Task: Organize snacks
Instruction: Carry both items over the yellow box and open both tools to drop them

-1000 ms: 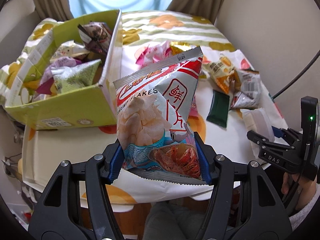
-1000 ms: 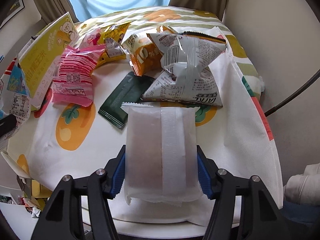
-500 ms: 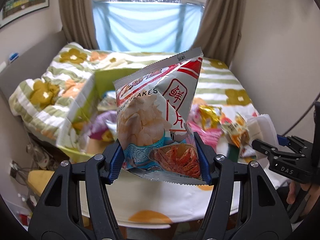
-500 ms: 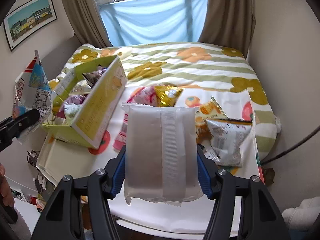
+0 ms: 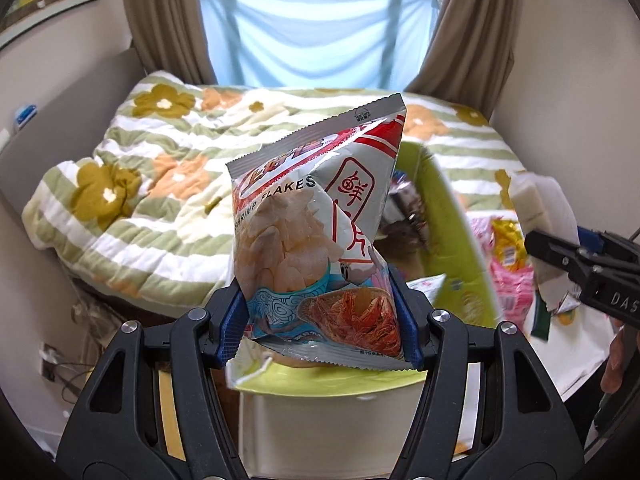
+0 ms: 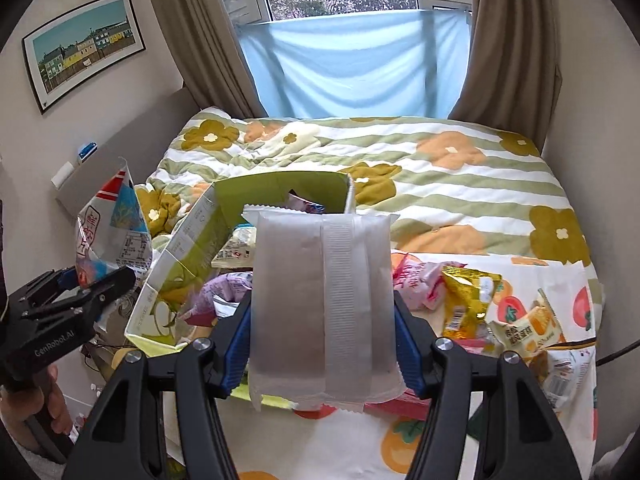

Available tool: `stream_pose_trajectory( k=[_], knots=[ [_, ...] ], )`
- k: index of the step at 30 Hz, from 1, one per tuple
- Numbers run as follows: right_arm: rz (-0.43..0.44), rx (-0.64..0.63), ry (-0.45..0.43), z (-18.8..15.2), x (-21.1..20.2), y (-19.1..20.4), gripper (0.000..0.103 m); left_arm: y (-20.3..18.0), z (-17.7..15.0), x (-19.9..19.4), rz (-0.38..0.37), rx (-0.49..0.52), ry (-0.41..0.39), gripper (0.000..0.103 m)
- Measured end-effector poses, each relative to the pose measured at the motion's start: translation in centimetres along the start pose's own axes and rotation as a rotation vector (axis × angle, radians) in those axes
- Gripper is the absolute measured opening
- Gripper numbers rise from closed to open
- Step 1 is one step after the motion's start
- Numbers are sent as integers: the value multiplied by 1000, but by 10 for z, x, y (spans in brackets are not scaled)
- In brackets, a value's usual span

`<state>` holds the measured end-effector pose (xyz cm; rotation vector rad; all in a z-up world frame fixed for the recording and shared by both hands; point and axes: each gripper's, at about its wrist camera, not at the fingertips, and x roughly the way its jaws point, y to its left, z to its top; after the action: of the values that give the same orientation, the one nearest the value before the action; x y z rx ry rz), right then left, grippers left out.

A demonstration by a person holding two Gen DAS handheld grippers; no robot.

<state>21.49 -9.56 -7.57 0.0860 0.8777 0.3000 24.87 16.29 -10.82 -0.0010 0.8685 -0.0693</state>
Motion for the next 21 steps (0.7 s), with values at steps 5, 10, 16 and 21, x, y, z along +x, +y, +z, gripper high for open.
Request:
stream_pose_trajectory(
  k=[5, 10, 16, 21],
  knots=[
    [-29, 41, 33, 2, 25, 29, 58, 13, -5, 28, -47, 80, 65, 59],
    [-61, 80, 66, -2, 39, 42, 58, 10, -10, 46, -45, 170, 94, 75],
    [-75, 94, 93, -4, 52, 45, 58, 12, -17, 50, -36, 174, 102, 103],
    [-43, 78, 106, -10, 58, 47, 58, 24, -22, 39, -20, 113, 93, 103]
  ],
)
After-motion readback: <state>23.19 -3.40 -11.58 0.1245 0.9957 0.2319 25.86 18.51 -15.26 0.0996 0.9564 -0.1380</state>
